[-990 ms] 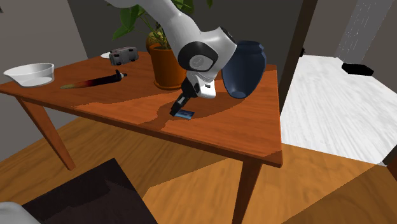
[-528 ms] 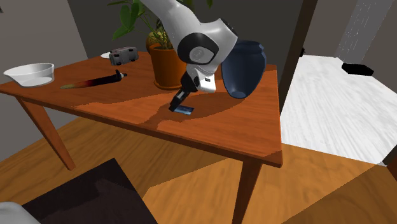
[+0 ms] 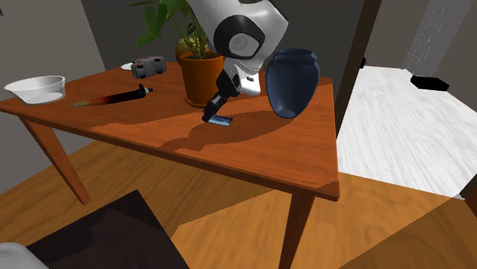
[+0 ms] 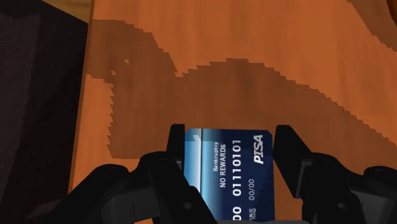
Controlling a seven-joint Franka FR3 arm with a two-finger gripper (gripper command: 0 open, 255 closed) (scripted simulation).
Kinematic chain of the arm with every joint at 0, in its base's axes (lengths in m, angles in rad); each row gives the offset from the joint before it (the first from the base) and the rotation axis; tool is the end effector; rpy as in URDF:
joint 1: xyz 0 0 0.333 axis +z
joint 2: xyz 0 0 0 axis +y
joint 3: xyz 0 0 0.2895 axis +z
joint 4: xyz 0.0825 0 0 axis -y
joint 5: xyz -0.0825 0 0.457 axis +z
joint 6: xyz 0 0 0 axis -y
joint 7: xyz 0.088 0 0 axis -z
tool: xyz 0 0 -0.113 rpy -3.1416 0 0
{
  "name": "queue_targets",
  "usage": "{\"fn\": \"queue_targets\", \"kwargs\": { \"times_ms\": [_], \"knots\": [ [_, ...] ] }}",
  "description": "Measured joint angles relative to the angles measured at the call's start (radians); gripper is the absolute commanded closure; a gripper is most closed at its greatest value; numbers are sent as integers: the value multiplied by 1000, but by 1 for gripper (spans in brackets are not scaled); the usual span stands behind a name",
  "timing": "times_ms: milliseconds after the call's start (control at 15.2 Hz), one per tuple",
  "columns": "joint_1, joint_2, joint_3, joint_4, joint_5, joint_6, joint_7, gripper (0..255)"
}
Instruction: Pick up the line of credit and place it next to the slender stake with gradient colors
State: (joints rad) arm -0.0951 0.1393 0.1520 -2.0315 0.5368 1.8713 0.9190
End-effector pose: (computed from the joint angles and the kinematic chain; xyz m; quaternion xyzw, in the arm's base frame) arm 0.5997 0.0760 0.2957 -0.8161 0.5012 0.2440 0.1523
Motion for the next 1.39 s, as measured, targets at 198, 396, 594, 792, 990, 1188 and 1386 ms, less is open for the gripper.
{"fn": "queue_targets", "kwargs": {
  "times_ms": [198,396,594,792,990,1188,1386],
  "knots": [
    [-3,-18,-2,16,-4,-33,13,255],
    [-5,-35,-3,35,-7,-64,29,255],
    [-6,-44,-4,61,-10,-97,45,255],
    [-8,-62,-5,79,-12,-130,59,255],
    [-6,-77,-3,85,-10,-145,74,255],
    [22,-136,24,14,16,-111,106,255],
    [55,-185,58,-49,46,-69,145,255]
  ]
}}
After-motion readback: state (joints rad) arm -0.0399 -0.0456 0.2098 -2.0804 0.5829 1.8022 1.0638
